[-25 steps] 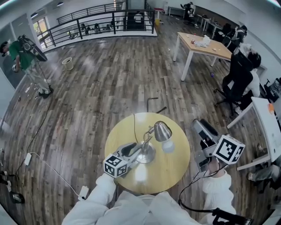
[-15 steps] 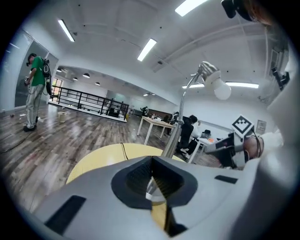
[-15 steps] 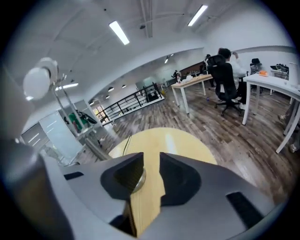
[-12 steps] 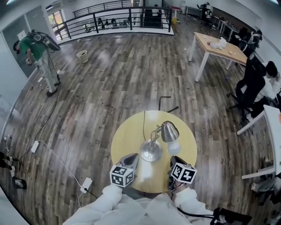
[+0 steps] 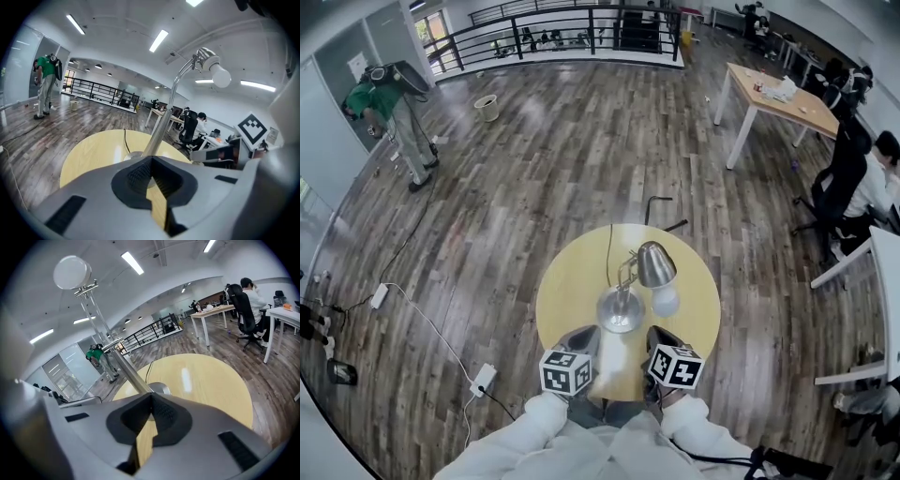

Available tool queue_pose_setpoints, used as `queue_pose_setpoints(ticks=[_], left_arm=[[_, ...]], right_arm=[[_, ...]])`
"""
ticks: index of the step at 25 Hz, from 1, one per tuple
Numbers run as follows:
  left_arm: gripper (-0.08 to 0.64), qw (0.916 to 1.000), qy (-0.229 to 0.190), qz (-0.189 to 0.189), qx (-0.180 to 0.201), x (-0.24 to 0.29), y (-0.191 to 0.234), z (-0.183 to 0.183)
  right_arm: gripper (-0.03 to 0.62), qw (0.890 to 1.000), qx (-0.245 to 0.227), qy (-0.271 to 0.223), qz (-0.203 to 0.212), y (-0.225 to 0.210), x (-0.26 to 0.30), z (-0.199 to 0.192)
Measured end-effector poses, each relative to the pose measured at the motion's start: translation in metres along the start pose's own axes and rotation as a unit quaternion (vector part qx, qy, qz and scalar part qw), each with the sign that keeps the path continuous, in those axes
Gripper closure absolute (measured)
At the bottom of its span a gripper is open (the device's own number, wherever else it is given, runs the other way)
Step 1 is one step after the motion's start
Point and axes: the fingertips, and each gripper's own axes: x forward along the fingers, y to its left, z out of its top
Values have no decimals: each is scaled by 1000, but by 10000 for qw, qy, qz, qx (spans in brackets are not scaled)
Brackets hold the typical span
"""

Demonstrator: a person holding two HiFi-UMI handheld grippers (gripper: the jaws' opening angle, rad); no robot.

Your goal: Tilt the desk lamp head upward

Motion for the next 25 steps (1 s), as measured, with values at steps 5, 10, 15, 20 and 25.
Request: queue_pose_setpoints(ticks=[5,10,15,20,25], left_arm=[[557,9998,-189,-19,3,-14,-17,11],[557,9991,-256,-262,213,-29,-35,9],[557,9980,-246,-443,383,-52,-44,-1],[557,9976,-193,-545,392,-88,-35,-20],[557,9964,-197,-567,605,-124,-34,-50]], right_arm=[[578,10000,-36,-61,56,1,-16,-2],[578,9999,13,-129,53,12,-32,-14],[578,9998,91,-162,-114,19,-54,-33],[578,9993,65,-294,-230,45,-76,-60],[578,9946,974,-333,104,68,-101,-100]])
